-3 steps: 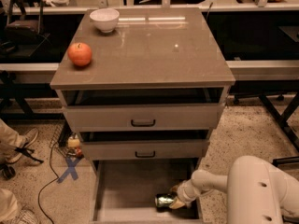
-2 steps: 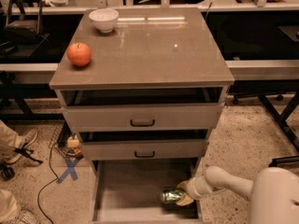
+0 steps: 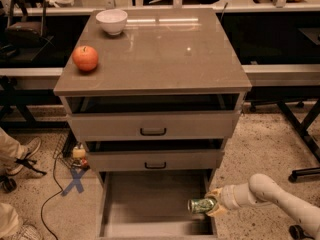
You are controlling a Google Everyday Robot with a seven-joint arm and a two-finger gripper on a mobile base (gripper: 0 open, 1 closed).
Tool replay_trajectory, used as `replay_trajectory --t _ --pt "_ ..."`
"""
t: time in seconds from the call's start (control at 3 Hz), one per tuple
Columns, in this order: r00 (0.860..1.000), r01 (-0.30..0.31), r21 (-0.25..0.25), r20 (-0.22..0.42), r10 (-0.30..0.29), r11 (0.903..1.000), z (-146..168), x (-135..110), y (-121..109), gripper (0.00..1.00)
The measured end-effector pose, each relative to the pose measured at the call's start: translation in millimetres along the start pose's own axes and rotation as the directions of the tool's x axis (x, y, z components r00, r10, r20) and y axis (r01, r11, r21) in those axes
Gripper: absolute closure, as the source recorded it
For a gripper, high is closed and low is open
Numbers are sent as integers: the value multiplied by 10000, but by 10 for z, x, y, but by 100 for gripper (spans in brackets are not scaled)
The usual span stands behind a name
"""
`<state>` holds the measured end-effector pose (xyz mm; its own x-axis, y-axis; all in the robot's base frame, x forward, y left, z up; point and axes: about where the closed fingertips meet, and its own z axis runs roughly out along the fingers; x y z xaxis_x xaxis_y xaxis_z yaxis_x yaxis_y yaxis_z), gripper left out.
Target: Pick green can from bottom drawer and place on counter
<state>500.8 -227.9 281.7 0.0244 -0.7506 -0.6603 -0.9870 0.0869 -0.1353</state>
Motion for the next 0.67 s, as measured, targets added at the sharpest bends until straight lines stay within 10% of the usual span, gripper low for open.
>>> replay_trajectory --t 0.67 --pt "10000 57 80 -20 -57 10000 -27 -6 -24 100"
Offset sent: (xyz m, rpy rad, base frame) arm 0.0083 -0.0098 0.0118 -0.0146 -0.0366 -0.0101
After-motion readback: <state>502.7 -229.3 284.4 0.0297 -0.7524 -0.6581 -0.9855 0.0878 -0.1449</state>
